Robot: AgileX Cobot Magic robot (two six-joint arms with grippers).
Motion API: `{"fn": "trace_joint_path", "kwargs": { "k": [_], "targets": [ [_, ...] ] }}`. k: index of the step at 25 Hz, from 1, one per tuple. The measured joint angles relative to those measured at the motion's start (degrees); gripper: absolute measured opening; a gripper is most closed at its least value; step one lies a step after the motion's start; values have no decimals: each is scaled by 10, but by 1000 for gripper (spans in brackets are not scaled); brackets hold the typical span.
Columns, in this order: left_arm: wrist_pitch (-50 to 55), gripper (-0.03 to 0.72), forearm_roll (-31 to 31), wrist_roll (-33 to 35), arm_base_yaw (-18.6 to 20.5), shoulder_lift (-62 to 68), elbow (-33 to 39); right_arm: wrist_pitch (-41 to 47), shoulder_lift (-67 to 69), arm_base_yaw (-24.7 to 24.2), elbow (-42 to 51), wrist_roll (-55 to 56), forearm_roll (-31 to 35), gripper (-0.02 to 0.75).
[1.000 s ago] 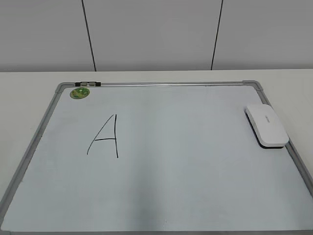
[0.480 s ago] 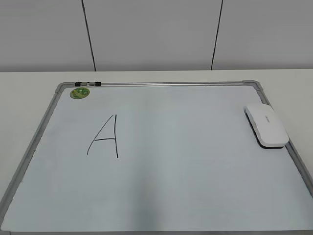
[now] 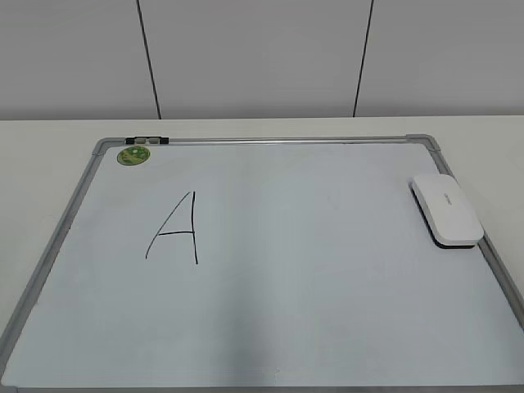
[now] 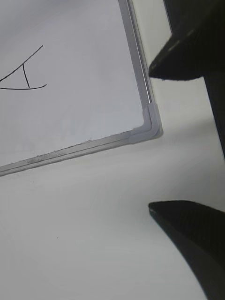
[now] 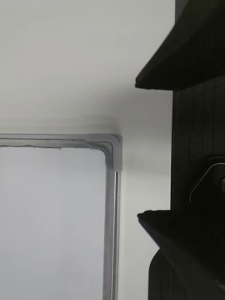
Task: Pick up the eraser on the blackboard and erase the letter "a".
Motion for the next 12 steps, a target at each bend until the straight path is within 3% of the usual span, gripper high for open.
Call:
{"fn": "trace_joint_path", "kwargs": {
  "k": [6,12],
  "targets": [
    [0,588,-1,0,2,-10,0,1,-3,0,0,0,1,587],
    [0,588,0,0,50,-49,0,1,-63,-21,0,0,1,587]
  ]
}}
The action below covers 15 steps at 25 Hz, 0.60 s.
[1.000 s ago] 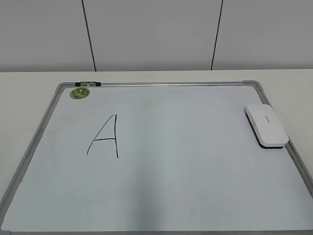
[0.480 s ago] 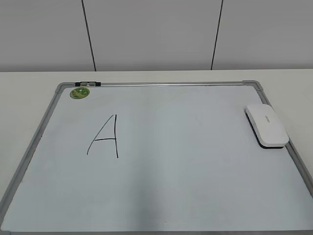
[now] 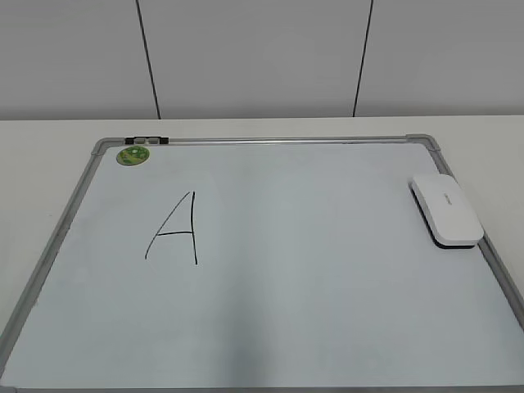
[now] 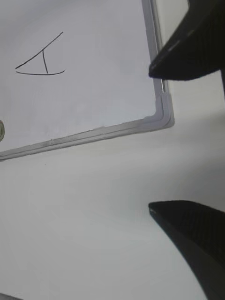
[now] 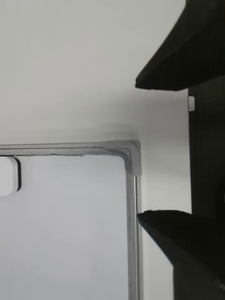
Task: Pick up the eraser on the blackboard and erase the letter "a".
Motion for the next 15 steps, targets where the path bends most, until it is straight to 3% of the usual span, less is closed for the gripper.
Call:
{"fn": "trace_joint_path", "kwargs": {
  "k": [9,15],
  "targets": [
    [2,588,-1,0,61,-55,0,6,-108,-36,0,0,0,587],
    [3,588,-1,0,72,-56,0,8,-146,-38,0,0,0,587]
  ]
}}
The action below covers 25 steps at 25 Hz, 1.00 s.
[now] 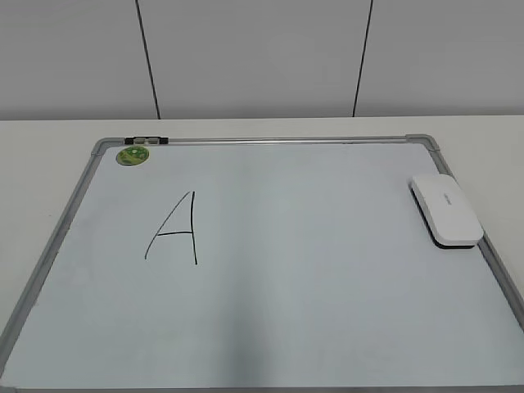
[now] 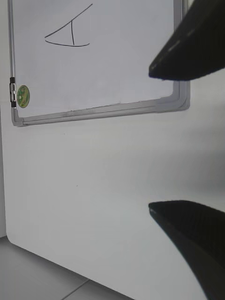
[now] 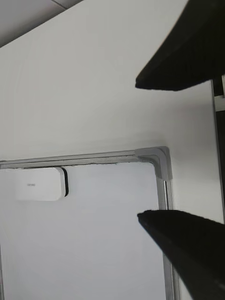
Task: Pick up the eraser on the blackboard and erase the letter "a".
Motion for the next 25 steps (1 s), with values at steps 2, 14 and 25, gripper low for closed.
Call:
{"fn": "trace_joint_path", "kwargs": {
  "k": [2,14,25],
  "targets": [
    [0,588,0,0,0,0,0,0,-1,0,0,0,0,587],
    [0,588,0,0,0,0,0,0,-1,-2,0,0,0,587],
    [0,587,0,0,0,0,0,1,-1,-2,0,4,0,587]
  ]
}}
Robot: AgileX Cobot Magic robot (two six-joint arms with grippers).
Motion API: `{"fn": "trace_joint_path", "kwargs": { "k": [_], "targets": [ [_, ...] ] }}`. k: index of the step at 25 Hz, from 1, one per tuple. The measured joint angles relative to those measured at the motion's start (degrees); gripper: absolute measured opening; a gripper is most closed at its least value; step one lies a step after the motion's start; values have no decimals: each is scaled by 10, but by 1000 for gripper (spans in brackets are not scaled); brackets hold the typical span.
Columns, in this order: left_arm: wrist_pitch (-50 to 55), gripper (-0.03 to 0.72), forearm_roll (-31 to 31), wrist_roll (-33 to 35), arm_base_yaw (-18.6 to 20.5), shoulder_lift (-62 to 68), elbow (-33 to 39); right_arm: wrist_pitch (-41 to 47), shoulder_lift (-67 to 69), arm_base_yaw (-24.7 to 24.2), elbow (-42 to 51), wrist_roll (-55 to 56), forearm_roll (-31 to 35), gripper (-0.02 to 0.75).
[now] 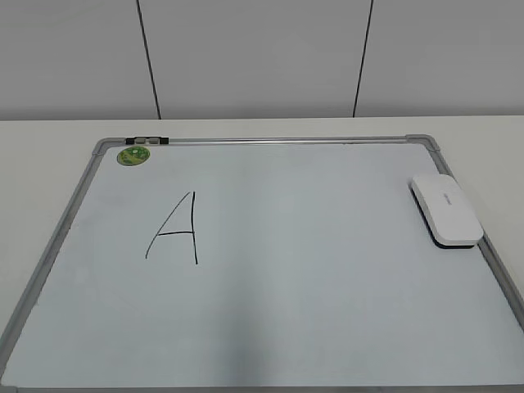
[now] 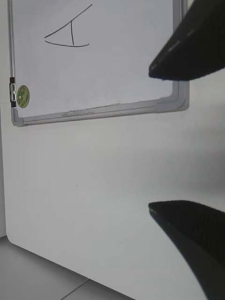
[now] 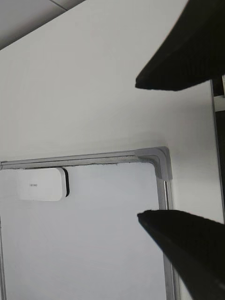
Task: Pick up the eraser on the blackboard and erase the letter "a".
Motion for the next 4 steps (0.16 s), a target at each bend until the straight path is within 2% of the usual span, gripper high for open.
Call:
{"fn": "trace_joint_path", "kwargs": {
  "k": [4],
  "targets": [
    [0,587,0,0,0,0,0,0,0,0,0,0,0,587]
  ]
}}
